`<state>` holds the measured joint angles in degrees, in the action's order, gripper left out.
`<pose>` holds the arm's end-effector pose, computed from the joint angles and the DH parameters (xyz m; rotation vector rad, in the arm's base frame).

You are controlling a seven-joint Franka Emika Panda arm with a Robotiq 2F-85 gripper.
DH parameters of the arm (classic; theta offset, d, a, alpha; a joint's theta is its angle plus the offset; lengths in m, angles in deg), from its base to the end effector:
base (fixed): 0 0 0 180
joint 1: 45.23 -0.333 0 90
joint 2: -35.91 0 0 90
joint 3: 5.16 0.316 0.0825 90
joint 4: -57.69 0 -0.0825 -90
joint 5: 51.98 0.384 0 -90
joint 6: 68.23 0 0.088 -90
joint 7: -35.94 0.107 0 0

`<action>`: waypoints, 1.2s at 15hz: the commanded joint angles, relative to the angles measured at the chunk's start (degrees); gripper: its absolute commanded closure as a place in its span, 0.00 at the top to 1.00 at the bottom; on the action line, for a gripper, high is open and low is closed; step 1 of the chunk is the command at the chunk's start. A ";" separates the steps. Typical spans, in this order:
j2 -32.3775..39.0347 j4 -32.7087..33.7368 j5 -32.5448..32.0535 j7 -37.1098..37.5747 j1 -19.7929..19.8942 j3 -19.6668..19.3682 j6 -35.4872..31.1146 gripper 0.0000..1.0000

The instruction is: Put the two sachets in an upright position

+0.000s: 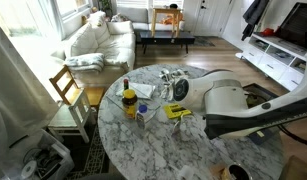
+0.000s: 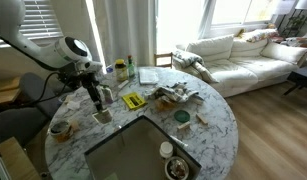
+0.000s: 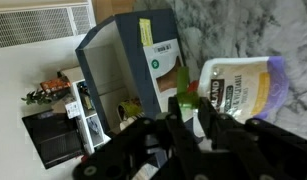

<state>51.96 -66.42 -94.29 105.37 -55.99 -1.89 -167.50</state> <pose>0.4909 0.0595 0.2479 2.1316 -0.6141 -0.0951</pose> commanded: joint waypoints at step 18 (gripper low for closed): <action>13.17 8.13 -10.95 -2.87 -5.14 2.52 12.77 0.06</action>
<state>63.03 -60.04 -103.47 103.84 -60.69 0.26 -157.20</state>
